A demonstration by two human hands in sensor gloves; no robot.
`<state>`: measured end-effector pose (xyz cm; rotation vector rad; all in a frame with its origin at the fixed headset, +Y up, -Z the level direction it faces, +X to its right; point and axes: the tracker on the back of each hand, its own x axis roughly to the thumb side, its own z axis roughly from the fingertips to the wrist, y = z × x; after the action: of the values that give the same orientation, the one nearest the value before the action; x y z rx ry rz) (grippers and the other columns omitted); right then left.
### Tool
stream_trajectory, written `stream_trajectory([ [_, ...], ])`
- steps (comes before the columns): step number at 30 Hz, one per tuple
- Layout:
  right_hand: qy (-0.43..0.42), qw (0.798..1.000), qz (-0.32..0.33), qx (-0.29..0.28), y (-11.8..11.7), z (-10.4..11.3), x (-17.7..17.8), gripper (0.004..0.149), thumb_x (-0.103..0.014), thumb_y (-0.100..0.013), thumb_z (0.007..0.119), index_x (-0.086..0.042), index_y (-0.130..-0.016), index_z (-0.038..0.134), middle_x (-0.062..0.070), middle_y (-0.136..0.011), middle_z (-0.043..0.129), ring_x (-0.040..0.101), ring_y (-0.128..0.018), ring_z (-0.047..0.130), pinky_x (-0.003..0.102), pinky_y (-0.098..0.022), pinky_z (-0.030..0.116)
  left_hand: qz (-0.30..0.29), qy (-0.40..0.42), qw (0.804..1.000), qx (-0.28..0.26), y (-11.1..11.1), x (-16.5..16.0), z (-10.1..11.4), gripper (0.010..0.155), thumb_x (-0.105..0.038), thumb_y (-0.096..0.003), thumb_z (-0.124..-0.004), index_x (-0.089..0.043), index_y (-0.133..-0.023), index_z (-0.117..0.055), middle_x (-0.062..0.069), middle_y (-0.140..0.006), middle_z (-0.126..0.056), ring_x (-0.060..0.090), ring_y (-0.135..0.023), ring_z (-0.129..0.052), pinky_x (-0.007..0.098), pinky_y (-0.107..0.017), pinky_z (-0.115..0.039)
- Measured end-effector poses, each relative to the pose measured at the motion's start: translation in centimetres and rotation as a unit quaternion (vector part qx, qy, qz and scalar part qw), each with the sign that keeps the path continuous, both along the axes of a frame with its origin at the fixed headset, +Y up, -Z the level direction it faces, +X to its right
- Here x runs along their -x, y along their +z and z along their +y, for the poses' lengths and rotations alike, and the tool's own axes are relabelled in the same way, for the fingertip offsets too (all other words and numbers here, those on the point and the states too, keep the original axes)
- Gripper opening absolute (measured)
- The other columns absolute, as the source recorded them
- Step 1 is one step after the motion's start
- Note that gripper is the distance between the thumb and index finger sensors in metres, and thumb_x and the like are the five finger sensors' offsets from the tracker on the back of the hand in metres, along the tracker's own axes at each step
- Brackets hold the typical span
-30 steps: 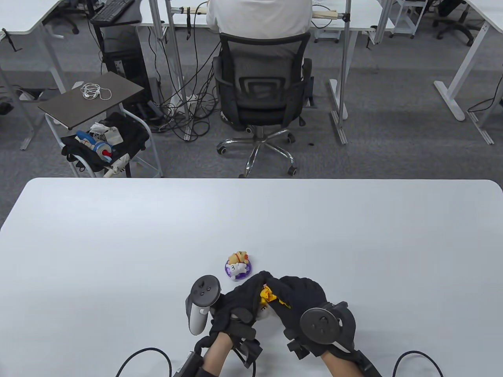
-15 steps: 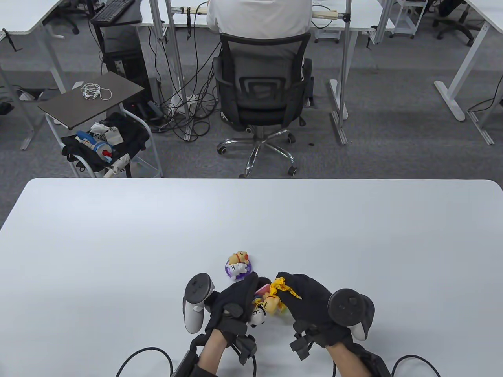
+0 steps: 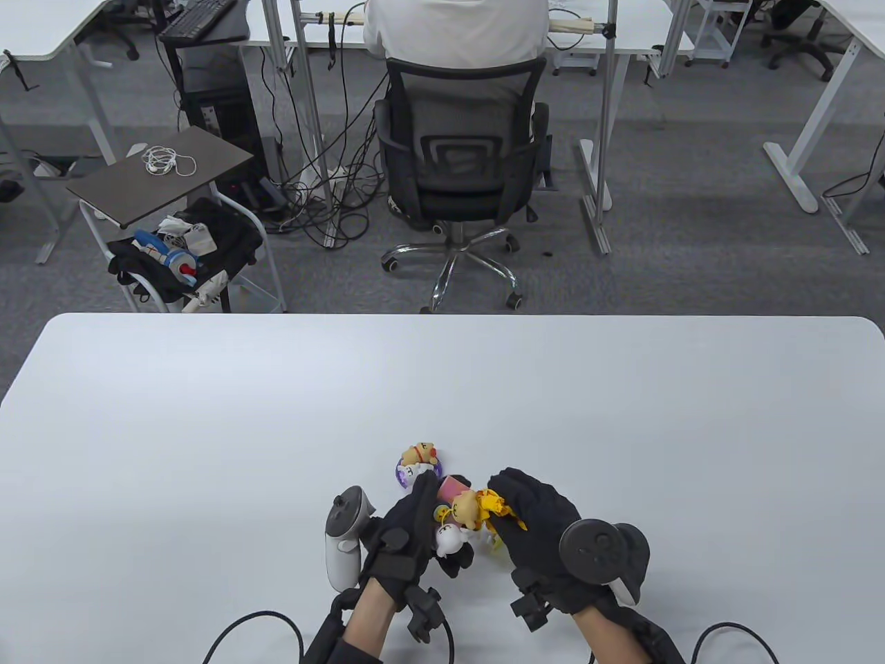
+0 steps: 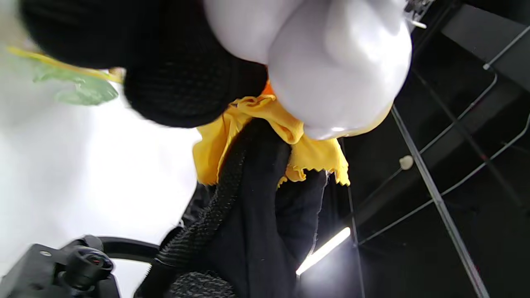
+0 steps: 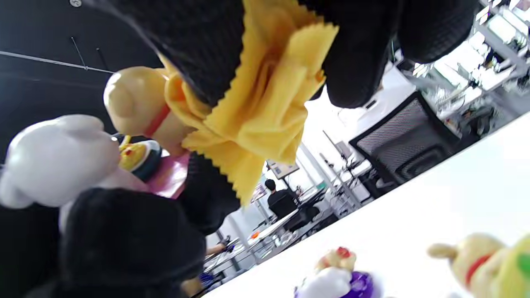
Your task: Dust the small ornaments
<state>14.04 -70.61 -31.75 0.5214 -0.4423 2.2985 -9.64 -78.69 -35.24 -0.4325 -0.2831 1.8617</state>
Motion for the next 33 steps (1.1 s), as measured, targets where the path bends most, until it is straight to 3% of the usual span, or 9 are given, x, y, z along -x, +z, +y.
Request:
stream_trajectory([
  [5,-0.050,0.998,0.030,-0.015,0.5,0.9,-0.1,0.049,-0.032,-0.046,0.090,-0.016,-0.092,0.081,0.014,-0.085,0.090,0.034,-0.068,0.098,0.058,-0.057,0.076,-0.008,-0.021,1.000,0.020,0.0,0.0,-0.4,0.064,-0.067,-0.0546,-0.049,-0.047,-0.111,-0.028,0.024,-0.101,-0.059,0.038,-0.062,-0.090,0.044,-0.040,-0.083],
  [8,0.013,0.998,0.041,-0.048,1.5,0.9,1.6,0.049,-0.036,-0.045,0.092,-0.022,-0.091,0.084,0.012,-0.081,0.089,0.031,-0.063,0.095,0.059,-0.057,0.074,-0.035,-0.098,0.995,-0.006,0.1,-1.0,-0.1,0.063,-0.067,-0.0539,-0.048,-0.047,-0.112,-0.033,0.025,-0.100,-0.057,0.038,-0.062,-0.088,0.045,-0.040,-0.080],
  [10,0.073,0.993,-0.001,-0.090,1.7,1.0,1.8,0.048,-0.038,-0.045,0.091,-0.024,-0.090,0.085,0.008,-0.079,0.088,0.029,-0.063,0.094,0.059,-0.058,0.073,-0.026,-0.136,0.990,-0.024,0.2,-1.2,0.2,0.063,-0.068,-0.0538,-0.047,-0.046,-0.113,-0.036,0.025,-0.098,-0.059,0.036,-0.059,-0.089,0.042,-0.038,-0.081],
  [13,0.062,0.994,-0.024,-0.083,1.3,1.0,1.4,0.047,-0.038,-0.046,0.090,-0.022,-0.091,0.084,0.009,-0.077,0.088,0.029,-0.060,0.094,0.059,-0.057,0.073,-0.019,-0.142,0.989,-0.030,0.1,-1.1,0.3,0.061,-0.065,-0.0554,-0.046,-0.048,-0.112,-0.031,0.023,-0.099,-0.056,0.034,-0.061,-0.089,0.041,-0.039,-0.082],
  [15,0.066,0.994,-0.048,-0.077,1.0,0.8,0.8,0.048,-0.035,-0.047,0.090,-0.020,-0.091,0.083,0.011,-0.077,0.087,0.030,-0.060,0.093,0.059,-0.057,0.073,-0.010,-0.121,0.992,-0.042,0.1,-1.0,0.2,0.059,-0.063,-0.0564,-0.044,-0.050,-0.108,-0.018,0.022,-0.102,-0.046,0.033,-0.070,-0.084,0.042,-0.047,-0.080],
  [19,0.018,0.997,-0.012,-0.074,1.4,1.5,0.8,0.049,-0.036,-0.046,0.091,-0.019,-0.091,0.084,0.011,-0.073,0.090,0.029,-0.056,0.095,0.059,-0.056,0.074,-0.017,-0.087,0.995,-0.038,0.0,-0.7,0.3,0.061,-0.058,-0.0577,-0.046,-0.052,-0.099,-0.001,0.021,-0.104,-0.021,0.040,-0.093,-0.064,0.052,-0.068,-0.068],
  [23,0.118,0.986,-0.003,-0.114,2.7,1.3,3.2,0.046,-0.037,-0.045,0.092,-0.020,-0.088,0.087,0.010,-0.071,0.091,0.028,-0.053,0.095,0.059,-0.056,0.074,-0.022,-0.058,0.997,-0.050,0.1,-1.2,0.5,0.064,-0.061,-0.0588,-0.050,-0.052,-0.097,0.001,0.021,-0.103,-0.023,0.037,-0.093,-0.069,0.048,-0.070,-0.074],
  [27,0.161,0.977,-0.001,-0.142,3.3,0.8,4.2,0.044,-0.036,-0.045,0.094,-0.023,-0.086,0.087,0.010,-0.071,0.090,0.028,-0.054,0.095,0.059,-0.056,0.074,0.033,-0.021,0.999,-0.033,0.1,-0.3,0.4,0.066,-0.062,-0.0583,-0.052,-0.049,-0.096,0.001,0.020,-0.103,-0.027,0.036,-0.095,-0.070,0.045,-0.071,-0.077],
  [33,0.066,0.986,-0.022,-0.150,3.3,1.8,3.1,0.049,-0.037,-0.046,0.091,-0.014,-0.088,0.082,0.009,-0.070,0.093,0.026,-0.053,0.099,0.056,-0.054,0.077,0.008,0.036,0.999,-0.015,0.3,-0.8,0.0,0.068,-0.062,-0.0569,-0.049,-0.040,-0.094,0.004,0.022,-0.103,-0.035,0.039,-0.094,-0.075,0.041,-0.067,-0.082],
])
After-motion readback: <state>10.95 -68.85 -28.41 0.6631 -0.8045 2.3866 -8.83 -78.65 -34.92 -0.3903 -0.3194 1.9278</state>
